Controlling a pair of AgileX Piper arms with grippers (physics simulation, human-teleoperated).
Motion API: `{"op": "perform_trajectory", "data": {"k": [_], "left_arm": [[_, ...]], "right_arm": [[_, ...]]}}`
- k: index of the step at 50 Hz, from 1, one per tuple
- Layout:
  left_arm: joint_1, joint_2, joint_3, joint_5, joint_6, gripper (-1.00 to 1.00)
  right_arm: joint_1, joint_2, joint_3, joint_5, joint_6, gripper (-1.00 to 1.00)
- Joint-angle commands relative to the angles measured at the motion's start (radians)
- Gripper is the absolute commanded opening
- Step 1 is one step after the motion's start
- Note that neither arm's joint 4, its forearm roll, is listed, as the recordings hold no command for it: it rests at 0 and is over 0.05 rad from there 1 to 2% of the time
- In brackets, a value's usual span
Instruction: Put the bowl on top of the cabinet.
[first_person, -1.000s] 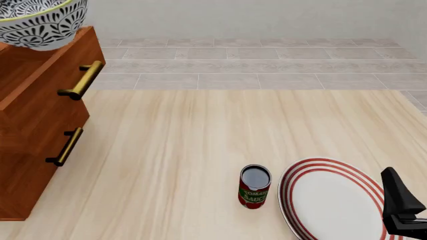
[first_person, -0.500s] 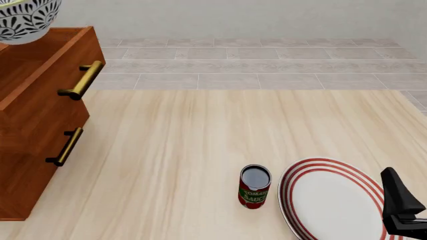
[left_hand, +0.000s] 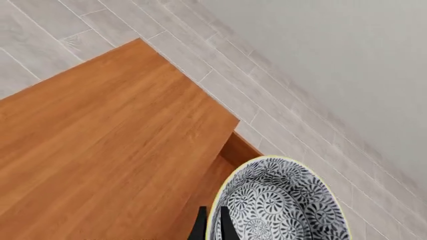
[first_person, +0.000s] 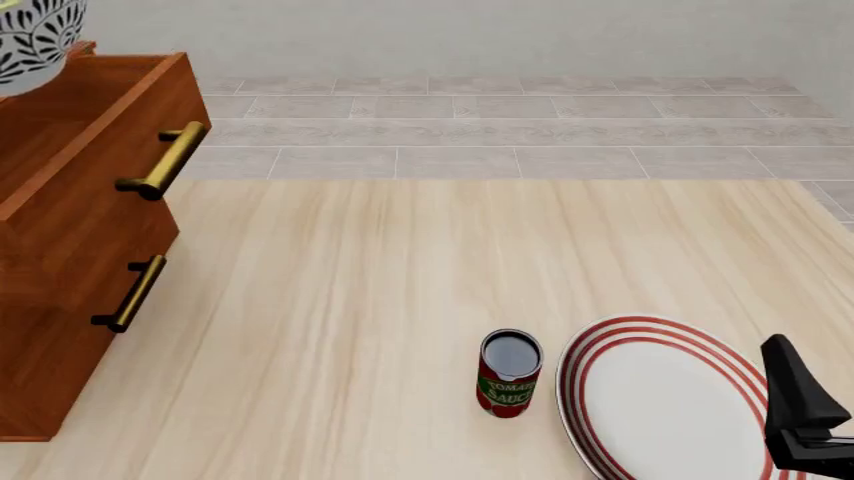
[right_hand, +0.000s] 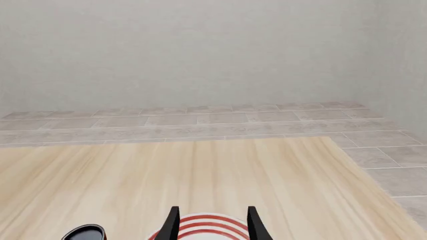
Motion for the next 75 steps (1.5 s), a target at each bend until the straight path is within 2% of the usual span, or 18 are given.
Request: {"op": "perform_trajectory", "data": {"k": [1, 6, 8, 18, 21, 27, 30, 36, 75], "left_arm": [[0.045, -0.024, 0.033, -0.022, -0.03, -1.0], [0.06, -0.025, 0.029, -0.019, -0.043, -1.0], [0.073, -0.014, -0.023, 0.019, -0.039, -1.0], [0.114, -0.018, 0.034, -0.026, -0.051, -1.0], [0.127, -0.004, -0.009, 0.002, -0.048, -1.0], [0.153, 0.004, -0.024, 0.01, -0.038, -1.0], [0.161, -0.007, 0.022, -0.025, -0.037, -1.0], [0.176, -0.009, 0.037, -0.036, -0.036, -1.0], [0.266, 0.004, 0.06, -0.058, -0.068, -1.0]], "right_arm": [[0.002, 0.0, -0.001, 0.002, -0.003, 1.0], [0.003, 0.0, -0.003, 0.004, -0.005, 1.0], [0.003, 0.0, -0.001, 0.003, -0.004, 1.0], [0.002, 0.0, -0.005, 0.006, -0.001, 1.0], [0.001, 0.001, -0.005, 0.006, 0.001, 1.0], [0.0, 0.001, -0.002, 0.003, 0.002, 1.0], [0.0, 0.001, -0.002, 0.002, 0.003, 1.0], [0.0, 0.001, -0.003, 0.003, 0.003, 1.0], [-0.002, 0.002, 0.0, 0.001, 0.002, 1.0]]}}
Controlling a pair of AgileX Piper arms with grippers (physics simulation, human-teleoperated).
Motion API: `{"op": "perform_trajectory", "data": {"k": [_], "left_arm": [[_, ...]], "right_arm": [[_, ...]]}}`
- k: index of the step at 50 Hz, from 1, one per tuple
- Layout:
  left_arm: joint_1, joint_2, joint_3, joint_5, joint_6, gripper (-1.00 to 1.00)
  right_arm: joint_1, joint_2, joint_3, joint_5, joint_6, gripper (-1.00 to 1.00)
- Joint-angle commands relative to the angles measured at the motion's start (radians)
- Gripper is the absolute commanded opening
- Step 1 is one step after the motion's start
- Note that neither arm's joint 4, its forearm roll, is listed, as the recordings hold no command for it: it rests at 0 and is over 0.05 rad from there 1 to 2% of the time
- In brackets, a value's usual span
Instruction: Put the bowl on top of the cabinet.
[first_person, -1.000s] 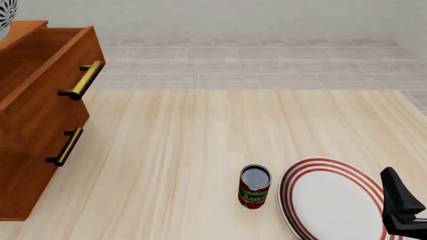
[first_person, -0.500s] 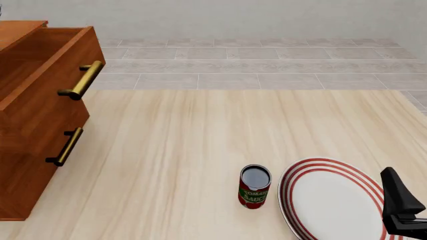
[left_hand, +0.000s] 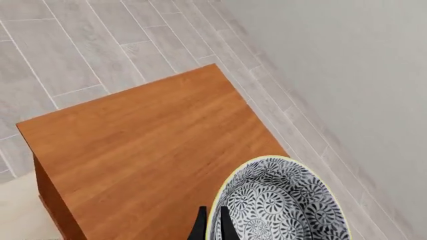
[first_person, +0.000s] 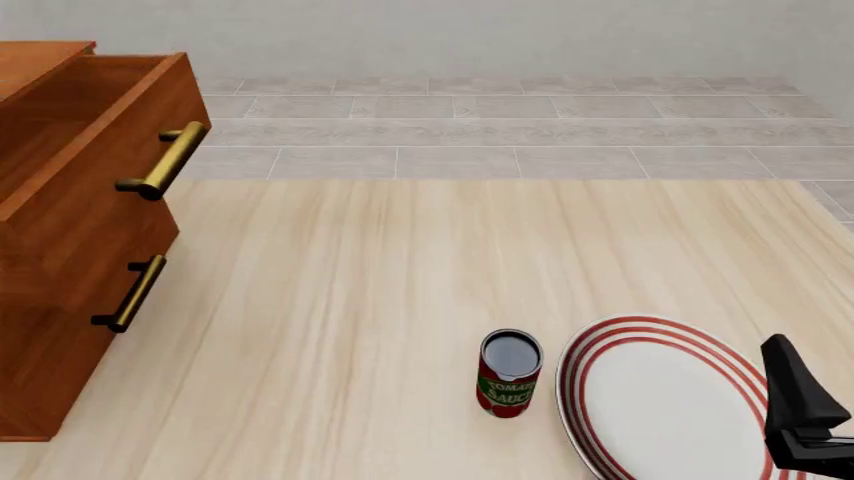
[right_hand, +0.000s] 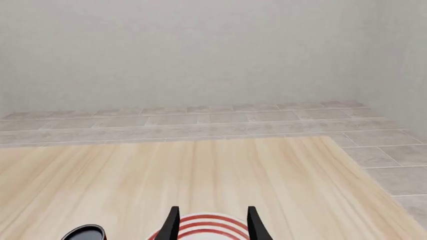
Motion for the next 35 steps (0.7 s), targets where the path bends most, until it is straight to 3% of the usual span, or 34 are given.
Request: {"op": "perform_trajectory", "data": {"k": [1, 35], "left_arm": [[0.028, 0.004, 0.002, -0.01, -0.003, -1.0], [0.095, 0.043, 0.006, -0.031, -0.022, -1.0]], "right_arm": [[0.001, 0.0, -0.001, 0.001, -0.001, 1.0], [0.002, 0.003, 0.001, -0.001, -0.005, 1.0]]}}
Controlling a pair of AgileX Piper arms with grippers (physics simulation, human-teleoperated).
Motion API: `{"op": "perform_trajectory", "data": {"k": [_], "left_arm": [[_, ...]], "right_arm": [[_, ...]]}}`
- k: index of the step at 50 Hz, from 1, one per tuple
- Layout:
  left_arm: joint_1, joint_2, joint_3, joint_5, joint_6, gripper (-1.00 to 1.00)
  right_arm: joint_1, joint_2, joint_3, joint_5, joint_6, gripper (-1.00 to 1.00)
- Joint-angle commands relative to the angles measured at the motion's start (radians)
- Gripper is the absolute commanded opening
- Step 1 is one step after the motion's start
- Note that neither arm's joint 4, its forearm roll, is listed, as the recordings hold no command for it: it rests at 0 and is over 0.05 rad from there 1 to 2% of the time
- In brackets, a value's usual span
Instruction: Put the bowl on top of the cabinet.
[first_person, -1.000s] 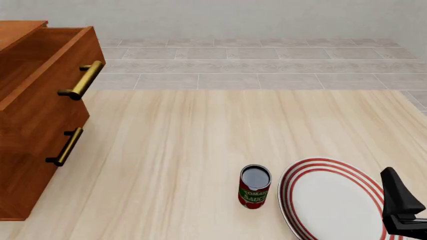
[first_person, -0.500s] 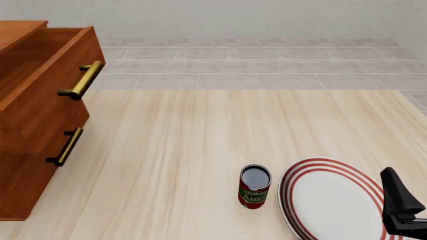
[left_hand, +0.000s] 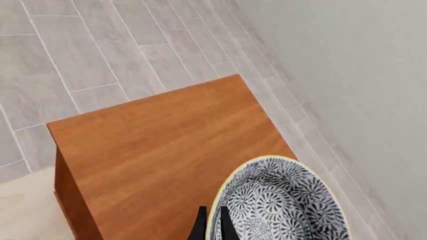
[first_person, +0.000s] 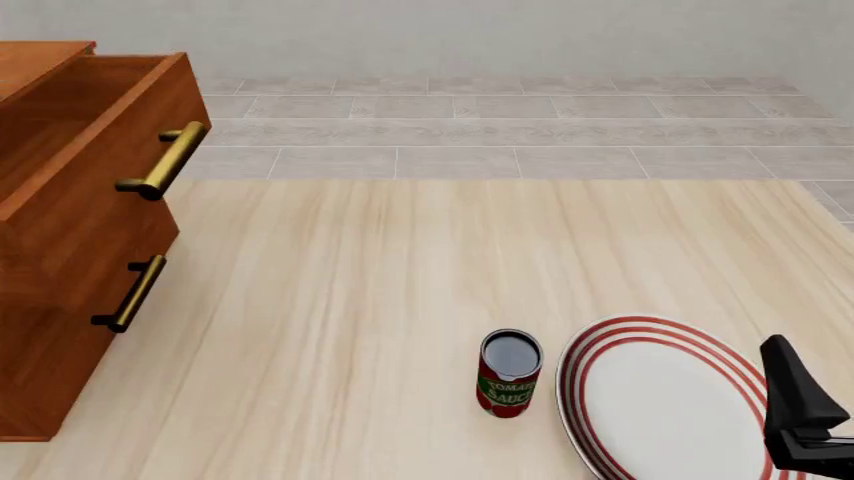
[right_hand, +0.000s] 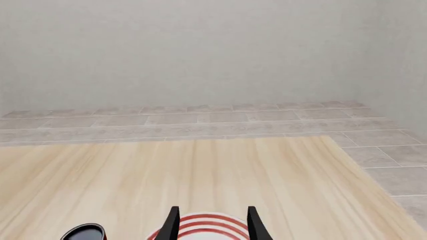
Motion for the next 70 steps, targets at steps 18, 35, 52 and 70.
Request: {"op": "perform_trajectory", "data": {"k": [18, 35, 52, 70], "left_arm": [[0.04, 0.021, 0.006, -0.016, 0.006, -1.0], [0.055, 0.031, -0.002, -0.015, 0.028, -1.0], [0.062, 0.038, -0.015, -0.007, 0.044, -1.0], [0.051, 0.043, 0.006, -0.021, 0.036, -1.0]], "right_arm": [[-0.002, 0.009, 0.002, -0.011, -0.001, 1.0], [-0.005, 0.003, 0.001, -0.006, 0.004, 1.0], [-0.006, 0.004, 0.0, -0.005, 0.004, 1.0], [-0.006, 0.003, 0.001, -0.004, 0.004, 1.0]]}}
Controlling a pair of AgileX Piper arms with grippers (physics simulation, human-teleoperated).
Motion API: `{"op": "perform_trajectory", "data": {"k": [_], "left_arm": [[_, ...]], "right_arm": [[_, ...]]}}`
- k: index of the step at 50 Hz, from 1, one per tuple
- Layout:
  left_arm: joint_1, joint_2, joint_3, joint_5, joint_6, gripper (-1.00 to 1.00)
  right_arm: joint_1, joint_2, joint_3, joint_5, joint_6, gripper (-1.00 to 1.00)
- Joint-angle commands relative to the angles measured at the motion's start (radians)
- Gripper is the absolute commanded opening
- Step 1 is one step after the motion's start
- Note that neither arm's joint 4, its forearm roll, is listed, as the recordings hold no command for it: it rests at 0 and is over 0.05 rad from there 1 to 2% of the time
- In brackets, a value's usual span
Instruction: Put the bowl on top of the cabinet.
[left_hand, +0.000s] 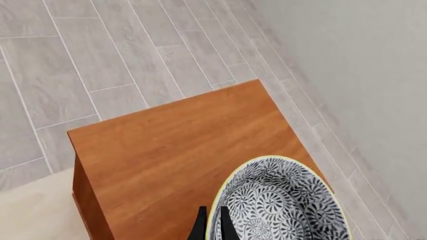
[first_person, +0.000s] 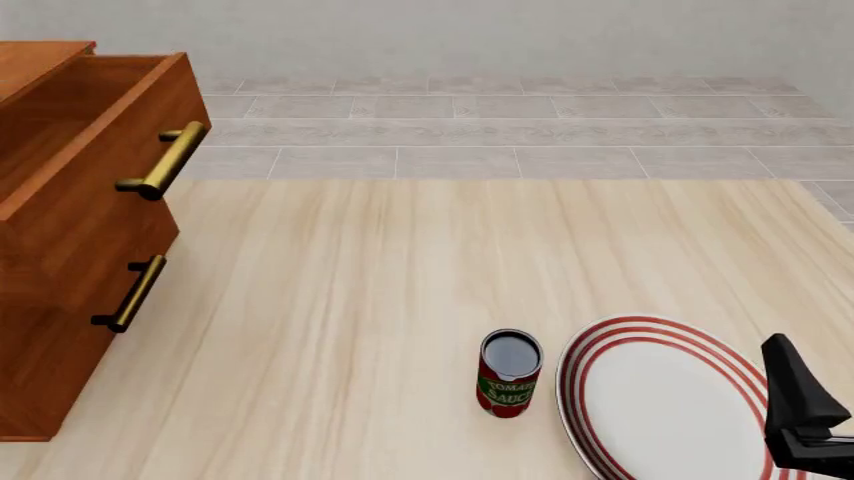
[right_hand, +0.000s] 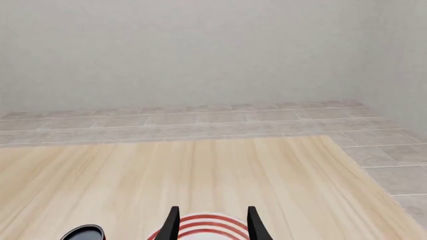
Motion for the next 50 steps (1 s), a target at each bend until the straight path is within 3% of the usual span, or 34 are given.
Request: {"op": "perform_trajectory", "data": {"k": [1, 50], "left_arm": [[-0.009, 0.0, 0.008, -0.01, 0.002, -1.0], [-0.012, 0.012, 0.083, -0.071, -0.012, -1.0]], "right_arm": [[0.0, -0.001, 0.0, 0.001, 0.0, 1.0], [-0.001, -0.002, 0.0, 0.003, -0.005, 1.0]]}}
